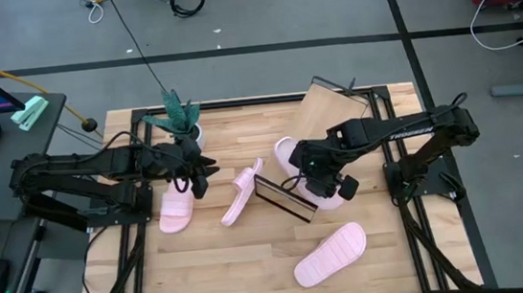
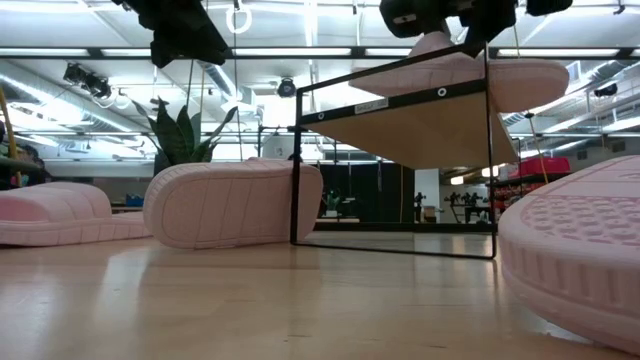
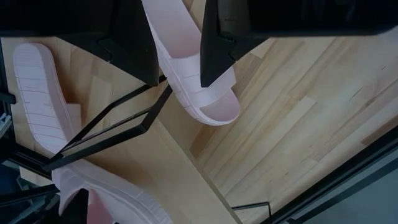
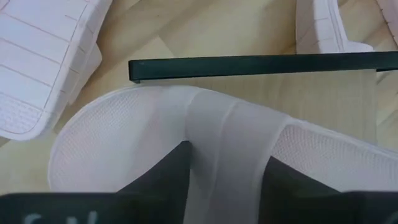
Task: Pick and place slides into the shelf
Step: Put the pink slide on the shelf
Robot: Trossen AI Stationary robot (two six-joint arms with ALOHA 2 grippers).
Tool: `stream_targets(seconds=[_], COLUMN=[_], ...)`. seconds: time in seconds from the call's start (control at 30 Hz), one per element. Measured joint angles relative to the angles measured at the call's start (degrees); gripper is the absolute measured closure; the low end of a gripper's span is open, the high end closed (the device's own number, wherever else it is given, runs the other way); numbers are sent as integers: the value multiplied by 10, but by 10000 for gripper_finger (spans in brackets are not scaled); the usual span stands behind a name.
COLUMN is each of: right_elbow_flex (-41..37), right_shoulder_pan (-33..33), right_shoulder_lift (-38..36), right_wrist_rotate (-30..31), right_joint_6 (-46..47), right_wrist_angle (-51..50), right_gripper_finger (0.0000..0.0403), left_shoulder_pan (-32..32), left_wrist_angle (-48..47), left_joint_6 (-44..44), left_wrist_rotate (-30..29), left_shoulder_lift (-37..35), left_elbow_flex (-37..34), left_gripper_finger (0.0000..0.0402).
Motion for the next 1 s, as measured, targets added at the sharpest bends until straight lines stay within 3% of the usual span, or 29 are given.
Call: stream_targets(seconds=[0.43, 1.0], right_elbow_flex=[0, 4], right_shoulder_pan=[5, 45], right_shoulder_lift=[0, 0], right_wrist_rotate=[44, 128], right_joint_6=[-19, -45], right_wrist_angle=[7, 20], right_gripper_finger=[180, 178], left_shoulder_pan=[0, 0], left_wrist_angle=[0, 0], left_joint_6=[0, 0], left_wrist_rotate=[0, 0], left_shoulder_lift=[0, 0], left_elbow_flex=[0, 0], left_gripper_finger=[275, 275])
